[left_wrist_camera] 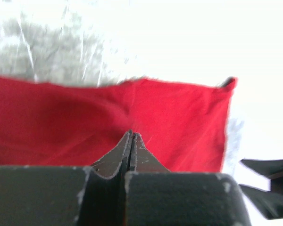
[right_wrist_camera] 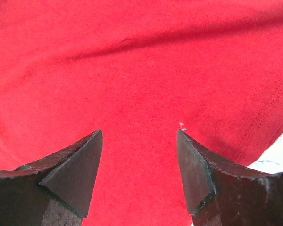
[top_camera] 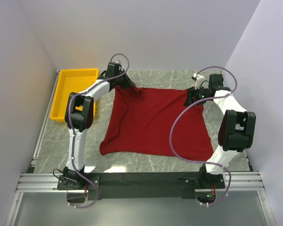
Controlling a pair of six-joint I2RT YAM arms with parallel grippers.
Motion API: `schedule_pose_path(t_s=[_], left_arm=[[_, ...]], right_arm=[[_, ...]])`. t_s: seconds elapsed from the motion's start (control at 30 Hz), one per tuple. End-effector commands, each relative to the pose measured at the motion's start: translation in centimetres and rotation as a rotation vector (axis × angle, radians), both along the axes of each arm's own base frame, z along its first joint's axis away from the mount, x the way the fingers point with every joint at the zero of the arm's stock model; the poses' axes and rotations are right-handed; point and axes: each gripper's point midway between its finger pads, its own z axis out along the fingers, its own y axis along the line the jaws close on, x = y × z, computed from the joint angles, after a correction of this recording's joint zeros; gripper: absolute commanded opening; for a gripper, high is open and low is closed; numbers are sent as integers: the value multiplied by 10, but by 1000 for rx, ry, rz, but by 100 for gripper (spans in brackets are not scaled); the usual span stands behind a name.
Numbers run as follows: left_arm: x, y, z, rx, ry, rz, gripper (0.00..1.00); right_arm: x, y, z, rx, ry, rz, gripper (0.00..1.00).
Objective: Fold and stack the t-shirts
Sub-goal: Flatten the tshirt out
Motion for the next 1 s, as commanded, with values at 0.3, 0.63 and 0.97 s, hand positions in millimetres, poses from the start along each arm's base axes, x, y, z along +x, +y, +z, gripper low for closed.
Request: schedule_pose_path(t_s=[0.3,0.63,0.97], left_arm=[[41,3,48,-73,-133,-25,38],[-34,34,2,131,44,60,53],[-17,13,-24,109,107,129,55]], right_arm=[[4,-10,33,-2,-95,-15,71],[2,-10,26,20,-71,-16,71],[-3,-9,29,16,-77,-15,71]])
